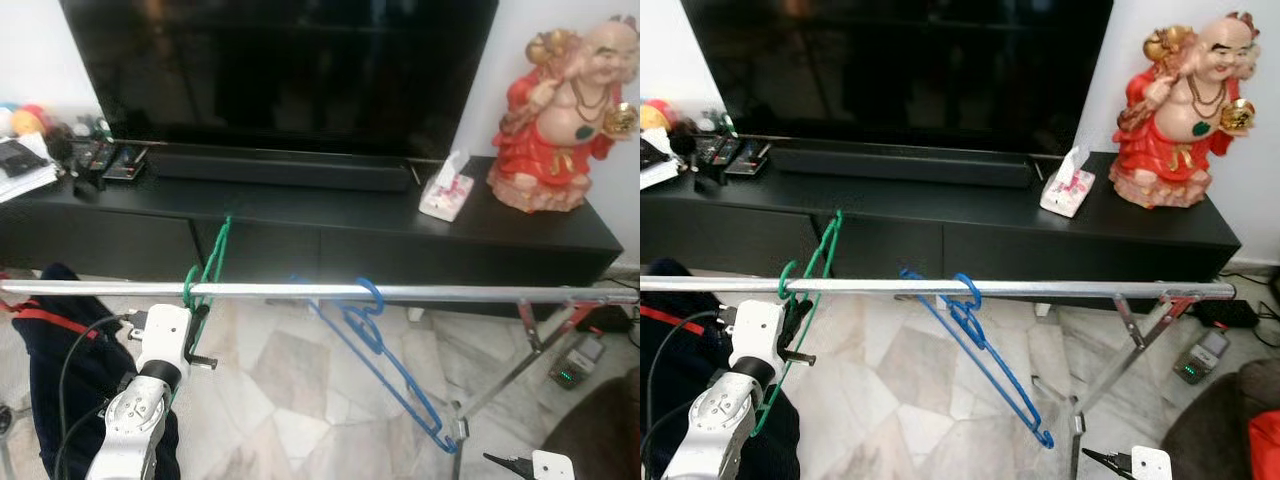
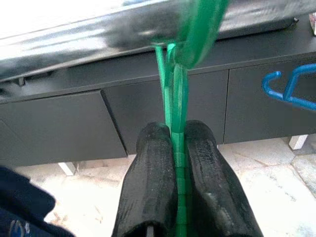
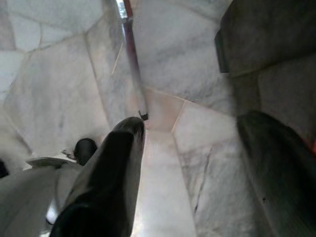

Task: Hang hanger

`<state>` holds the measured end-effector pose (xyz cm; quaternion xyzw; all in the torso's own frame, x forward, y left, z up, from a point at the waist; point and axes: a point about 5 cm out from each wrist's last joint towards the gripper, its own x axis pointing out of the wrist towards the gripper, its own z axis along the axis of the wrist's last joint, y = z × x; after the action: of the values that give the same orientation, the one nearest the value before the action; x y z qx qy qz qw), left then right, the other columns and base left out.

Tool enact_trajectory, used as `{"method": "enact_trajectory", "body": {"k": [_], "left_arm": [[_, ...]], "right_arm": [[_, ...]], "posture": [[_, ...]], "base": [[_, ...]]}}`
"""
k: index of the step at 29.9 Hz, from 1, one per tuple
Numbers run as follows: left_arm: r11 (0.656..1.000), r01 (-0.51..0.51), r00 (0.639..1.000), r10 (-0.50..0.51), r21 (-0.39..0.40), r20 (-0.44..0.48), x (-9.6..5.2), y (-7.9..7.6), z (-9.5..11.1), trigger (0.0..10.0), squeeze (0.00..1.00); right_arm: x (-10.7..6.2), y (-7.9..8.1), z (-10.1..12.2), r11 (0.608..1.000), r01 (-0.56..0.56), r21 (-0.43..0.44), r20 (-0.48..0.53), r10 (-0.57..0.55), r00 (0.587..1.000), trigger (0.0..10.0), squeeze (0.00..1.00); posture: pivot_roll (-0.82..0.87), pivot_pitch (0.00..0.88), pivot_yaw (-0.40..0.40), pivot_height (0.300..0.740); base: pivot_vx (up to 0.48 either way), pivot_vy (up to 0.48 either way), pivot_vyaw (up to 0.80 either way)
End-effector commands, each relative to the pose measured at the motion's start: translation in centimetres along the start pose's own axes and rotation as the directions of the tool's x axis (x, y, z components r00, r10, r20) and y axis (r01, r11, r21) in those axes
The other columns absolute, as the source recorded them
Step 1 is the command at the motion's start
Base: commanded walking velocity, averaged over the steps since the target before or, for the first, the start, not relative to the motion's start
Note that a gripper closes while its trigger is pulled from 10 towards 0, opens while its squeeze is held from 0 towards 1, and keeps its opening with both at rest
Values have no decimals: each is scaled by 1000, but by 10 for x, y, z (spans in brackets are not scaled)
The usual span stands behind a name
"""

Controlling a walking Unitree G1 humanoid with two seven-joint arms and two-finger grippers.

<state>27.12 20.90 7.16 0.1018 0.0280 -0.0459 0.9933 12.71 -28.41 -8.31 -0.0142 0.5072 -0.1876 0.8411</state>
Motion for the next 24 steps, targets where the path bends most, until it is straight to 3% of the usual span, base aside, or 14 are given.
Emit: {"method": "enact_trajectory", "body": {"k": [1, 10, 17, 24], "left_arm": [[999, -24, 999, 24, -22, 22, 7, 2, 10, 10000, 0], [992, -108, 994, 106, -70, -33, 21, 9, 11, 10000, 0], [995, -79, 989, 71, -59, -127, 28, 4, 2, 10000, 0], [998, -38, 985, 28, -56, -169, 23, -2, -5, 10000, 0]], "right_arm": [[0, -3, -3, 1000, 6, 9, -12, -6, 1000, 10000, 0], [0, -3, -3, 1000, 1, 10, -15, -1, 1000, 10000, 0], [0, -2, -4, 1000, -2, 13, -17, 3, 1000, 10000, 0], [-1, -2, -4, 1000, -2, 15, -17, 2, 1000, 10000, 0]], "posture": [[-16, 0, -27, 740], [-18, 0, -27, 740], [-21, 0, -21, 740], [-22, 0, -20, 740]], "base": [[0, 0, 0], [0, 0, 0], [0, 0, 0], [0, 0, 0]]}}
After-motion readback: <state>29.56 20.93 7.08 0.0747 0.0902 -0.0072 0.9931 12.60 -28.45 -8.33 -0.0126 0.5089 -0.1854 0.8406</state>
